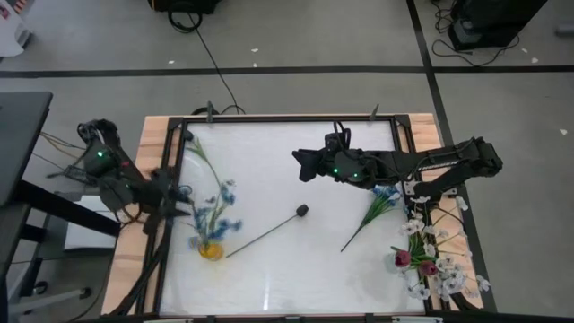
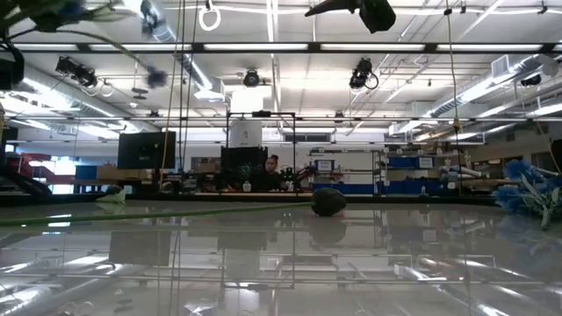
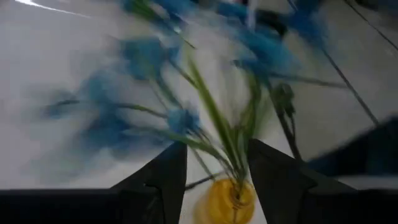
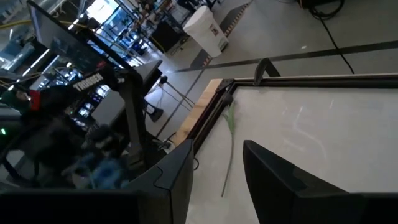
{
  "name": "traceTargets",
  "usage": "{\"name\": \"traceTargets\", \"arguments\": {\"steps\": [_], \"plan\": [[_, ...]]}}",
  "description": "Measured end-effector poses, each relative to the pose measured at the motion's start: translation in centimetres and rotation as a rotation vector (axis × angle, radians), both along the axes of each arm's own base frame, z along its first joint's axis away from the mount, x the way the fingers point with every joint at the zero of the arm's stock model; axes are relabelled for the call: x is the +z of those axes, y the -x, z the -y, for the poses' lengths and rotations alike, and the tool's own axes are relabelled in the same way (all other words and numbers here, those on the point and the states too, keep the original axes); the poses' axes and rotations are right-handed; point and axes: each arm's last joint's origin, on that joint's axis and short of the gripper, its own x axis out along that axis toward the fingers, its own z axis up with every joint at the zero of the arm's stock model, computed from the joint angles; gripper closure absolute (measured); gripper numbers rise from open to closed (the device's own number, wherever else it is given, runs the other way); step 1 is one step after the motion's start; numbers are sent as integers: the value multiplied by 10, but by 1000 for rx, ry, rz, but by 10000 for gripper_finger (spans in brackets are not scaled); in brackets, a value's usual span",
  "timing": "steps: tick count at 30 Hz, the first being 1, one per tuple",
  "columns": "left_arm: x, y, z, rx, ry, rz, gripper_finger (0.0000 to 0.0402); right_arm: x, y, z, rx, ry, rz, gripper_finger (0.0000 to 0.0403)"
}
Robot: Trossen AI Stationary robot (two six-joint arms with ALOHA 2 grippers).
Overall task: Sort flowers into vase by color
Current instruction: Put the left blue flowers into the yellow vase, then put the top black tulip into the yellow vase
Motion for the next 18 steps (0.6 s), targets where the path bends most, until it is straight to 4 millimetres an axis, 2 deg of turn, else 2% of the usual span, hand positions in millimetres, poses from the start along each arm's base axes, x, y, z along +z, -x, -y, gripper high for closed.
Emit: {"name": "traceTargets", "arguments": {"steps": [4,8,18], "plan": [[10,6,-11,137,23,5,247,0,0,0,0,0,0,255],[4,9,-19,278,54,-33,257,0,0,-1,3,0,0,255],[-14,26,-47,837,275,-109,258,-3,1,-2,31,-45,-14,255]]}}
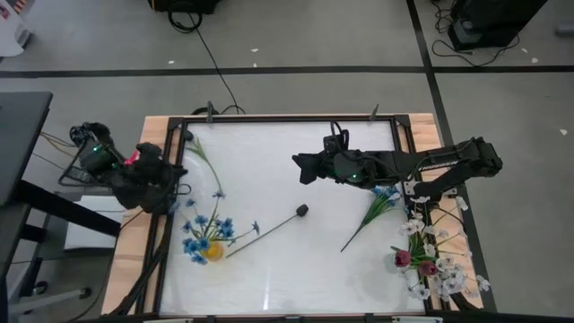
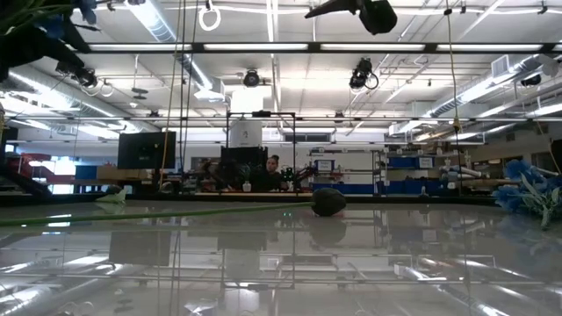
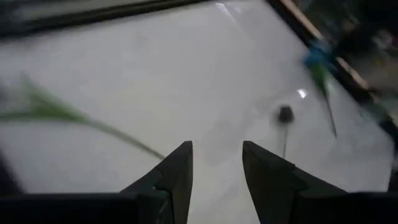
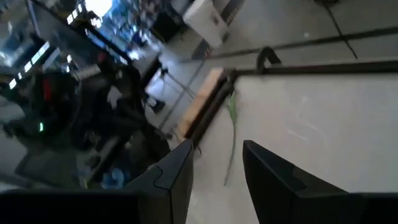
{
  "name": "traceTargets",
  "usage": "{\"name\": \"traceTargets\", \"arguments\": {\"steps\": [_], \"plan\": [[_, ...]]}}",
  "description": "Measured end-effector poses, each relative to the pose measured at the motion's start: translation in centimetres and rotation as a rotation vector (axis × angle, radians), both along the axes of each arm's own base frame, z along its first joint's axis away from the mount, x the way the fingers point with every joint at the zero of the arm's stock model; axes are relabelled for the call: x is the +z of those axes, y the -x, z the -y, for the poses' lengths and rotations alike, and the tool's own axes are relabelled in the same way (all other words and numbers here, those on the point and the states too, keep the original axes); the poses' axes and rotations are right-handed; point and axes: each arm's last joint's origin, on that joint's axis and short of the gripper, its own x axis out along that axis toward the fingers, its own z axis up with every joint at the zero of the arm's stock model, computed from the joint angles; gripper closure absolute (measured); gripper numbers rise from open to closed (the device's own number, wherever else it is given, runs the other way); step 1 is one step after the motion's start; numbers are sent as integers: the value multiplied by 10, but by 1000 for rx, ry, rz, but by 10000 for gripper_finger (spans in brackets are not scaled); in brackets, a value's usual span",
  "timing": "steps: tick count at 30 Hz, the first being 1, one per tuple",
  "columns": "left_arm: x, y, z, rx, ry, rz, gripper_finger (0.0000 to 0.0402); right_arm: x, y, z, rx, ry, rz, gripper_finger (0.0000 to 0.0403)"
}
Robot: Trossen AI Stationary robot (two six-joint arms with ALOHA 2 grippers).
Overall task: Sort flowers into vase by color
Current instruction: Put the top black tulip into the yellow vase
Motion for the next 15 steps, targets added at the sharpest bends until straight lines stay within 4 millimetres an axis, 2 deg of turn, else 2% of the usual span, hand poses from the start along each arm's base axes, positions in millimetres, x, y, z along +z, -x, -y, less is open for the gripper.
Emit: {"name": "traceTargets", "arguments": {"steps": [6,11,15], "plan": [[-1,-8,2,138,55,-19,258,-10,3,9,64,-20,-123,255],[2,-39,19,156,81,-14,258,-12,2,30,150,24,-189,255],[2,-70,25,189,117,-23,258,-11,2,46,142,28,-177,255]]}}
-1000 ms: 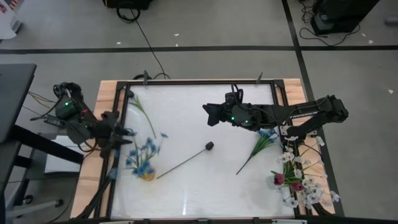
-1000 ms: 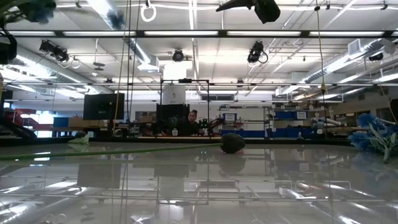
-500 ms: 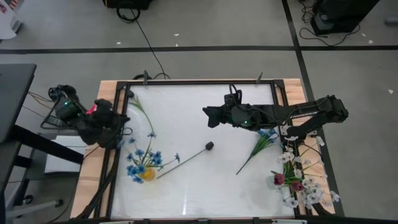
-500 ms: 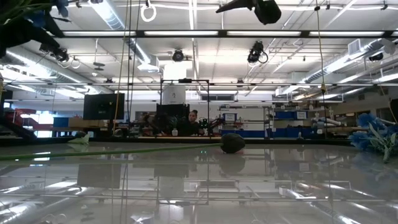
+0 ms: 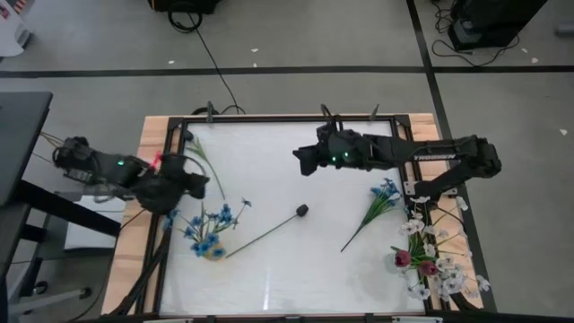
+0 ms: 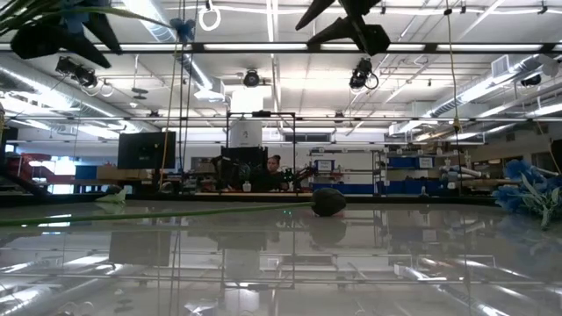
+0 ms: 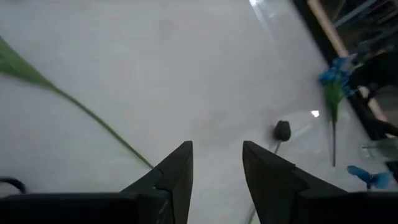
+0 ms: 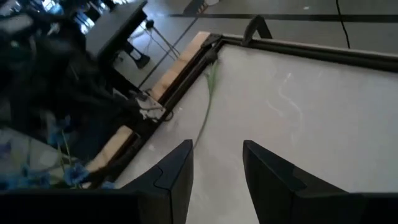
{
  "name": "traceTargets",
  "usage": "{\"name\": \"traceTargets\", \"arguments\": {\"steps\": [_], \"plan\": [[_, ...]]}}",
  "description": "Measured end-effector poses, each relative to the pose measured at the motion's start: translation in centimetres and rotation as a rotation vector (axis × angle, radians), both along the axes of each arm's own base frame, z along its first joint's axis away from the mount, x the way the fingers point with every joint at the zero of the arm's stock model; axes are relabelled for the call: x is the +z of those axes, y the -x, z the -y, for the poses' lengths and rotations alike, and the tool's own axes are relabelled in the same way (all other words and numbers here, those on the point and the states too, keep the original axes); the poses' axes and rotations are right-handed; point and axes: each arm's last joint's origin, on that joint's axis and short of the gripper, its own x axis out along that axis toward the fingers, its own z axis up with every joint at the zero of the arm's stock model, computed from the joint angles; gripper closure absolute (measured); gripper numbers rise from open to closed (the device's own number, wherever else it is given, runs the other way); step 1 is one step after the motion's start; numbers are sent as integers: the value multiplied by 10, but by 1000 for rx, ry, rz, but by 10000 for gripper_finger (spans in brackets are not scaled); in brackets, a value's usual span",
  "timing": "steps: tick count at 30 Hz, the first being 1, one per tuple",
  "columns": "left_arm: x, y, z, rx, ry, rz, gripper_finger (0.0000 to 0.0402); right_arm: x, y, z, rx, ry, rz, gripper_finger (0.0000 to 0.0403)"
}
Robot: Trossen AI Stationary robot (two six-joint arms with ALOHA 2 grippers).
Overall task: Sort flowers into vase by color
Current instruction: Put the top black tulip into the yellow vase
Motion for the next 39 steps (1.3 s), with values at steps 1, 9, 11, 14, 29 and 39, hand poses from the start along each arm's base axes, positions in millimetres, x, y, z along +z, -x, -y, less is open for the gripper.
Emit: {"name": "traceTargets", "arguments": {"steps": [1,9,11,14,29,39], "plan": [[-1,-7,0,9,21,-12,258,1,0,4,1,-5,7,255],[-13,-41,-22,130,94,-127,258,3,0,19,75,40,8,255],[-15,-43,-34,181,75,-163,258,3,0,20,92,48,4,255],[-20,-47,-57,245,90,-236,258,3,0,21,98,53,1,255],[-73,-56,-159,414,289,-607,245,-9,7,22,115,-2,-128,255],[-119,-53,-208,531,485,-681,160,-17,17,43,10,-10,-235,255]]}}
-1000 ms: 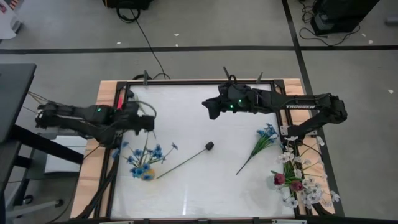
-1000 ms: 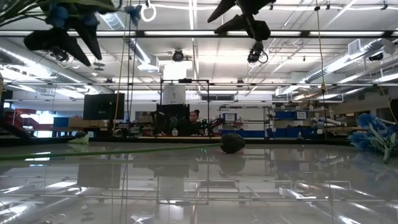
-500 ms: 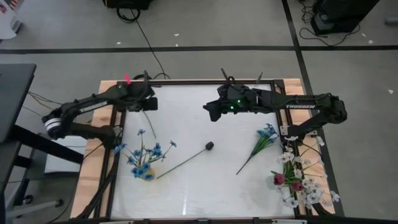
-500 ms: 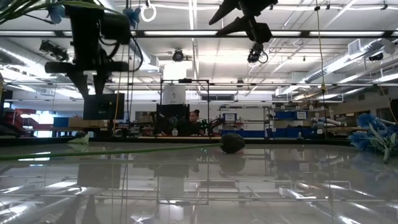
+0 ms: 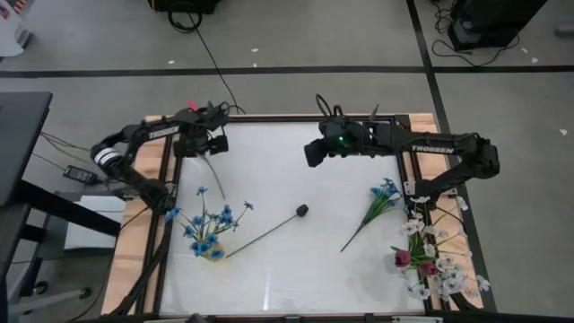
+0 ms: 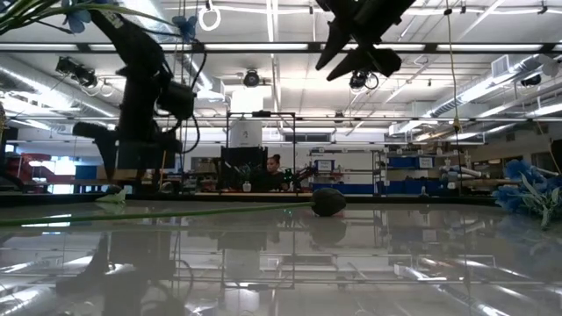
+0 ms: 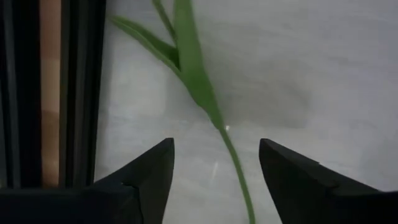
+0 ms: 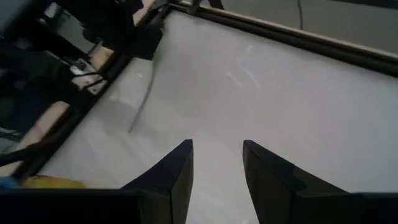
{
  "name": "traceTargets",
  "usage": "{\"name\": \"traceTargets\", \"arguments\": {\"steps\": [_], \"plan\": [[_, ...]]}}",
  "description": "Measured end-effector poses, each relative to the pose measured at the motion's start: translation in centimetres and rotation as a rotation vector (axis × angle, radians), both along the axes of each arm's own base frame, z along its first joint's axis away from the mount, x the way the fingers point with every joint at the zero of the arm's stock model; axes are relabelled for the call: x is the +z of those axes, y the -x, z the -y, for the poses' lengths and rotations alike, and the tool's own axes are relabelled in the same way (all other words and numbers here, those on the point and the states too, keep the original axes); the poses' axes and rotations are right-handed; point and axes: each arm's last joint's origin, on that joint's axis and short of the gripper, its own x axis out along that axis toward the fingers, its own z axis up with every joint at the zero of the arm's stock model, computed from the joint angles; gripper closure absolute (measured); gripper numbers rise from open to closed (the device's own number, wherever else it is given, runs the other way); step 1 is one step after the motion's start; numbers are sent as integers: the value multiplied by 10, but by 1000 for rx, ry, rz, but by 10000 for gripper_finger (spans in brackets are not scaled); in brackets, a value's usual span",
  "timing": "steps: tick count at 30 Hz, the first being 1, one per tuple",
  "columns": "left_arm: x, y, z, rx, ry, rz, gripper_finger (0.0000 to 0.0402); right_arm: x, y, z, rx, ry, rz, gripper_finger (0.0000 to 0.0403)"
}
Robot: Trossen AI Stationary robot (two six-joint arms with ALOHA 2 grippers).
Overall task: Sort flowers into vase by color
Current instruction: Put the top black tulip into the yellow vase
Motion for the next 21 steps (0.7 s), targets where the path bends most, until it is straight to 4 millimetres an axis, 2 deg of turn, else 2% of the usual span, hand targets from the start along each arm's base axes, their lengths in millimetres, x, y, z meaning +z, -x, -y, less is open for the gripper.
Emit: {"name": "traceTargets", "arguments": {"steps": [4,8,13,21], "plan": [[-13,2,-12,39,19,-14,153,-2,4,9,-10,28,-37,255],[-24,4,-26,72,25,27,164,-2,7,19,-30,40,-48,255],[-39,11,-37,105,84,22,198,-2,9,28,-32,45,-55,255],[-49,15,-44,102,119,21,268,-4,12,31,-31,28,-84,255]]}}
